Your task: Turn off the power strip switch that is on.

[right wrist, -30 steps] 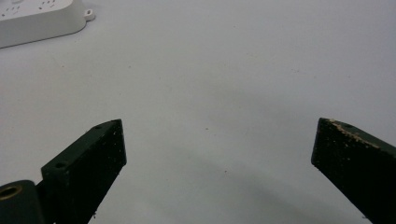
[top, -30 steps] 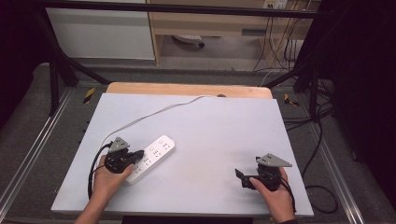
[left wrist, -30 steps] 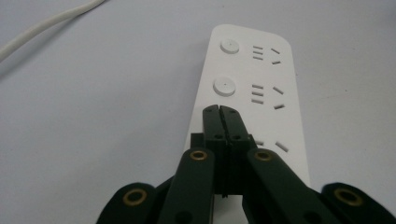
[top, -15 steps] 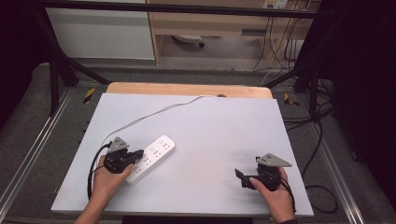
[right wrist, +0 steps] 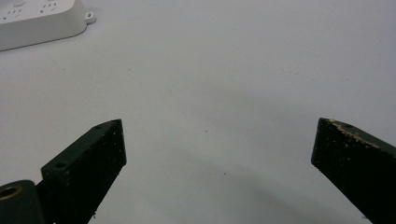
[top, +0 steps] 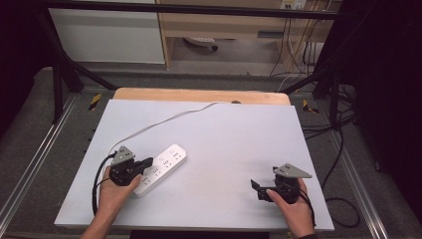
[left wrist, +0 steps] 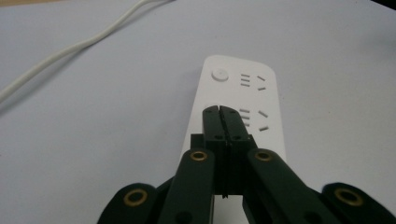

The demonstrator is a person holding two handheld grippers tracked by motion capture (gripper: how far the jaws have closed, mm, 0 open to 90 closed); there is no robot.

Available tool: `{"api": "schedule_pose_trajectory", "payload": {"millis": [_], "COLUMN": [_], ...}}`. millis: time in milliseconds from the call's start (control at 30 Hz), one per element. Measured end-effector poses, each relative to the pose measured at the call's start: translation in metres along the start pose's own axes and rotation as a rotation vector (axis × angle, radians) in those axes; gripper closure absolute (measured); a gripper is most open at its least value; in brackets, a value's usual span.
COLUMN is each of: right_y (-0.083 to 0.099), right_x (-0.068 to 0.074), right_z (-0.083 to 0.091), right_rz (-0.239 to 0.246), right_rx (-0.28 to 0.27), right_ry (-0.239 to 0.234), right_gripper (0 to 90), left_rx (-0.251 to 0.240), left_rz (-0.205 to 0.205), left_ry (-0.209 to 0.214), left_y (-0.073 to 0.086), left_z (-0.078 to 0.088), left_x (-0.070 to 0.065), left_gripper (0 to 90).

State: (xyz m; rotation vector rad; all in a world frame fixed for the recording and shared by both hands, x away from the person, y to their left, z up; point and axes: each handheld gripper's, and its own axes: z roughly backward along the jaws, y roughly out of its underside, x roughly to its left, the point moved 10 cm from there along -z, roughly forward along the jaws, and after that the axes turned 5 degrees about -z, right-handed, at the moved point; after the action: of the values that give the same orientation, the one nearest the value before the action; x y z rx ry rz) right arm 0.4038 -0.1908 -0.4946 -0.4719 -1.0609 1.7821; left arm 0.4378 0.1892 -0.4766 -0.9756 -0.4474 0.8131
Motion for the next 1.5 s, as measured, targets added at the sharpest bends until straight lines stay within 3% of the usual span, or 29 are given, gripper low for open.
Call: {"api": "schedule_pose_trajectory", "payload": {"millis": [167,300,600,867,1067,1167,1500], "right_y": [0.0,0.0,0.001,0.0,0.001,0.0,0.0], "right_x": [0.0,0.0,0.0,0.0,0.0,0.0,0.0], "right_z": [0.0,0.0,0.0,0.0,0.0,0.0,0.001], "right_rz": [-0.001,0.003,0.002,0.004,0.003,0.002,0.003], "right_rx": [-0.001,0.003,0.002,0.002,0.004,0.0,-0.001], "right_ry": [-0.002,-0.001,0.001,-0.002,-0.002,-0.002,0.001], "right_gripper": [3.7,3.7,3.7,3.7,3.6,3.5,3.4], "left_rx": [-0.044,-0.062,-0.109,-0.115,-0.111,-0.121,-0.157], "left_rz": [-0.002,0.001,0.018,0.028,0.038,0.049,0.029], "left_ry": [0.011,0.018,0.005,0.008,-0.026,-0.013,0.005], "left_y": [-0.006,-0.008,-0.016,-0.018,-0.02,-0.022,-0.029], "left_z": [0.002,0.003,0.006,0.005,0.003,0.005,0.017], "left_x": [-0.001,-0.004,-0.004,-0.006,-0.007,-0.009,-0.017], "left_gripper": [89.9,82.8,52.8,33.6,10.0,5.8,5.6]}}
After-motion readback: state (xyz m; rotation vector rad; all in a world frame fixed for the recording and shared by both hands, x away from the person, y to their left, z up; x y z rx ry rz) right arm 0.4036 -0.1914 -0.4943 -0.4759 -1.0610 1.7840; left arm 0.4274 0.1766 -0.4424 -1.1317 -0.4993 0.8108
